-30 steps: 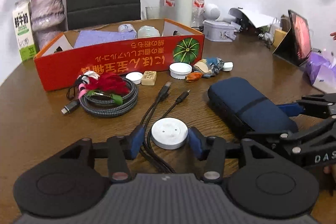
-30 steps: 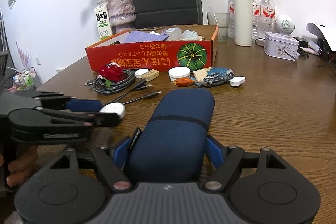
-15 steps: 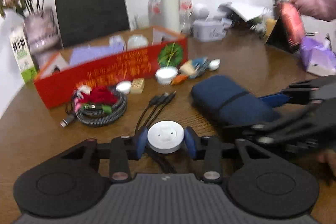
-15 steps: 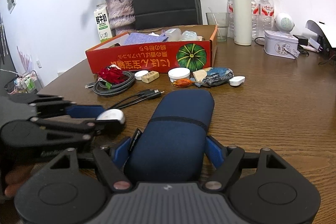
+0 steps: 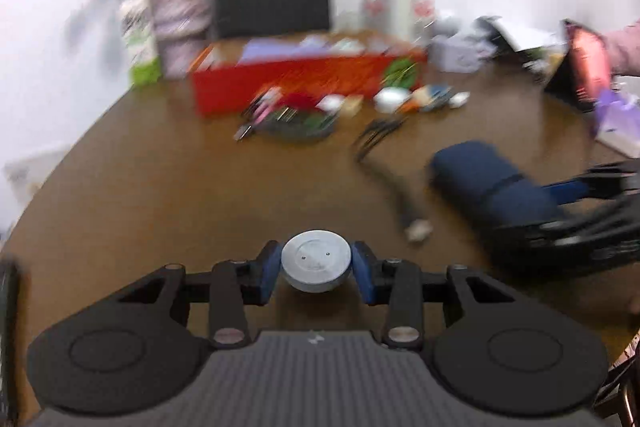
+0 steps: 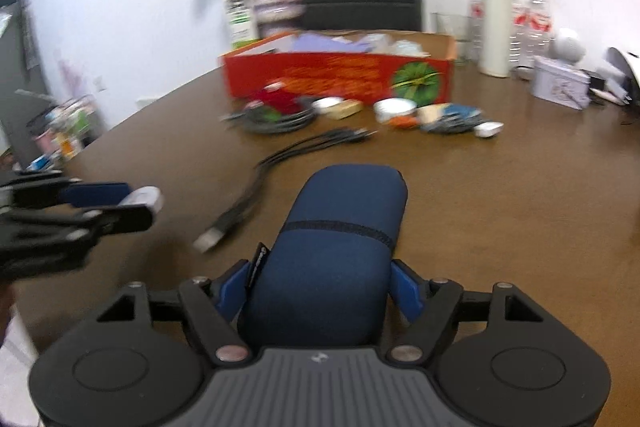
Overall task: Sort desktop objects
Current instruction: 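Grasp the white round puck with the left tool while the right tool holds the navy case, then carry the navy case with the right tool while the left tool carries the puck into the box, then withdraw both open tools from the box toward the table, then grasp the red rose with the left tool while the right tool grasps the black USB cable, then carry the rose with the left tool while the right tool carries the cable into the box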
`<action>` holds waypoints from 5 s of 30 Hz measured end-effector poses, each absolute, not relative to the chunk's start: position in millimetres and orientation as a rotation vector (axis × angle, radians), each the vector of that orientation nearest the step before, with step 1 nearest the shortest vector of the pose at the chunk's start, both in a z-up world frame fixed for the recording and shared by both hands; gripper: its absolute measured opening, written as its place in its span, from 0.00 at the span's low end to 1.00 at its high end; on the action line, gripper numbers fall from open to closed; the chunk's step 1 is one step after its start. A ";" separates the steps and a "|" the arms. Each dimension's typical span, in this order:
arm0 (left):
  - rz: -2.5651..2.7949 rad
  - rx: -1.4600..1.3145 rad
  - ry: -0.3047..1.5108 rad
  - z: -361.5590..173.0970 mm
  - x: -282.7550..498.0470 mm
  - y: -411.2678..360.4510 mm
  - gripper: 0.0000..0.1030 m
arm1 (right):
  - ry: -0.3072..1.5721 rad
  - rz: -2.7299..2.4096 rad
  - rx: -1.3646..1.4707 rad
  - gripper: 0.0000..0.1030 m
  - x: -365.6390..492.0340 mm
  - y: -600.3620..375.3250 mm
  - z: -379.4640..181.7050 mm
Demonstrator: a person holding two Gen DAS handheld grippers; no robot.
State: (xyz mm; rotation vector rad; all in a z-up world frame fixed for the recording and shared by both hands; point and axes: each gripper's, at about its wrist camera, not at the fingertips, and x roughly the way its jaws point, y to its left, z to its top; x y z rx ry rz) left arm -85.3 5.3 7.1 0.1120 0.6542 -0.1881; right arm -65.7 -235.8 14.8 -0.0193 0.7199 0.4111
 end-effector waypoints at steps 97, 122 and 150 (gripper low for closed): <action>-0.114 0.025 0.572 9.8 -71.7 6.2 0.99 | 0.647 0.245 0.136 0.90 -74.0 -227.7 7.5; -0.223 -0.087 0.493 55.7 86.1 12.6 0.44 | 0.696 0.354 -0.114 0.01 40.4 -144.5 11.9; -0.210 -0.144 0.416 99.2 -50.8 32.6 0.44 | 0.380 0.341 0.026 0.00 -88.4 -218.4 144.2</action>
